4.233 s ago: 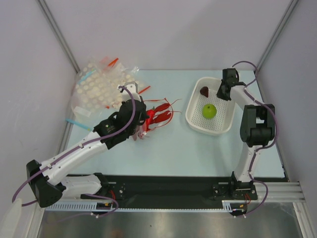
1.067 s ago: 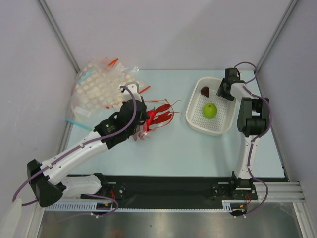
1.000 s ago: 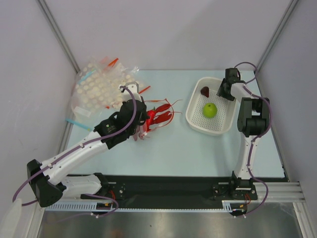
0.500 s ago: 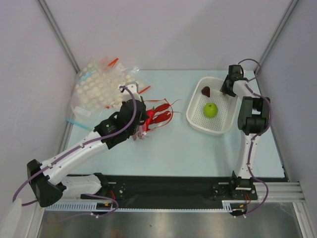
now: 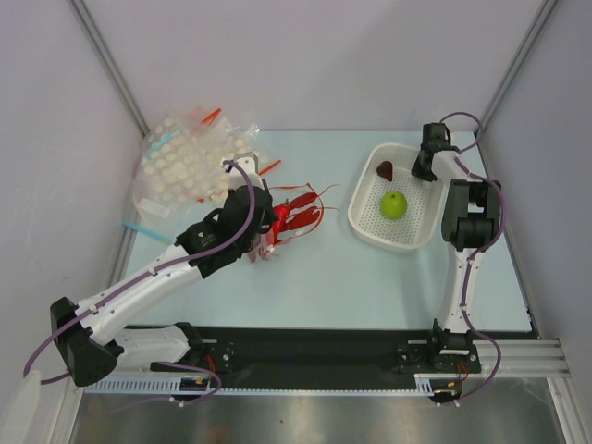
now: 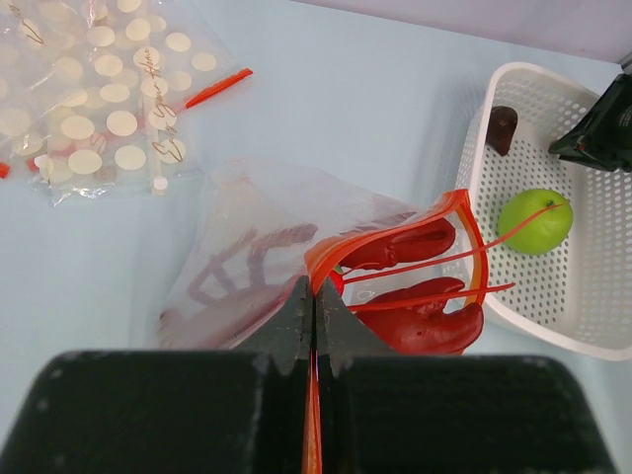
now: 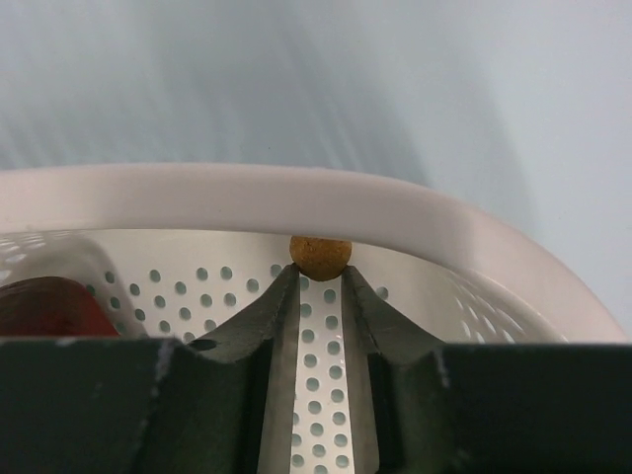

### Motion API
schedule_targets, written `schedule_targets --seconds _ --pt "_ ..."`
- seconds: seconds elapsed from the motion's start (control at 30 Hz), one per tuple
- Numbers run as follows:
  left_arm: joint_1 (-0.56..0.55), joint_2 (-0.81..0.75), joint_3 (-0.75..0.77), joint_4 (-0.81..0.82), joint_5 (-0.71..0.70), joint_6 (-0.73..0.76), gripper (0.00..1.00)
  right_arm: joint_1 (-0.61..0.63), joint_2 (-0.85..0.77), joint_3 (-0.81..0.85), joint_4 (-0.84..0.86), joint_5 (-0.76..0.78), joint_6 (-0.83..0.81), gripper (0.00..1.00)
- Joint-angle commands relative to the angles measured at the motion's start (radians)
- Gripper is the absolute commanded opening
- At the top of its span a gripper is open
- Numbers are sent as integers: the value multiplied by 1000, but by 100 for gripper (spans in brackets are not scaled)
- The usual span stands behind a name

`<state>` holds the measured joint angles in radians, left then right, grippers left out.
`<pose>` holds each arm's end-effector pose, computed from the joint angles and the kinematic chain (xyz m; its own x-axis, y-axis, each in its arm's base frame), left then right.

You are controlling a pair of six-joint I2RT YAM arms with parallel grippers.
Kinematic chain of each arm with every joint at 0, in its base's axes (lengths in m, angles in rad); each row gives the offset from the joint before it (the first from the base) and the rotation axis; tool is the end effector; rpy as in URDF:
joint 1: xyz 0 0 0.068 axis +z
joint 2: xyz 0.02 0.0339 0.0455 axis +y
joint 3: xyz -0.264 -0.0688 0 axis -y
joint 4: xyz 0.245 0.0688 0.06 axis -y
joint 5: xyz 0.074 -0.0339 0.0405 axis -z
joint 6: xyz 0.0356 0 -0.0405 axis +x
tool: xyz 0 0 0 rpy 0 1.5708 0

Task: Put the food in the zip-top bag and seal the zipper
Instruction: Pick up the fake fruit from the bin.

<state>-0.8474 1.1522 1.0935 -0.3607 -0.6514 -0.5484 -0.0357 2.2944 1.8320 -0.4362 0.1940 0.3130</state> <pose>0.1845 -0.1763 0.3586 -0.3497 -0.2303 -0.9081 0.0553 0.9625 -0.2655 0.5081 -0.0250 0.1705 -0.6962 0.3272 -0.6389 0.3882 0.9203 0.0482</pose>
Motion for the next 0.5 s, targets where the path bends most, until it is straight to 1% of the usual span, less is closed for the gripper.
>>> schedule_targets --seconds 0.0,0.13,0.33,0.37,0.47 --pt "7 -8 25 42 -24 15 0 2 -33 -3 34 4 -2 23" --pt "7 -8 23 42 -19 15 0 8 -91 -71 99 5 -6 21" --pt "7 -9 25 43 -19 15 0 30 -220 -218 227 50 -25 21" --pt "7 -9 22 45 -19 15 0 33 -234 -232 255 61 -28 22" --pt "7 -8 25 43 -17 15 0 33 -250 -241 258 64 -35 21"
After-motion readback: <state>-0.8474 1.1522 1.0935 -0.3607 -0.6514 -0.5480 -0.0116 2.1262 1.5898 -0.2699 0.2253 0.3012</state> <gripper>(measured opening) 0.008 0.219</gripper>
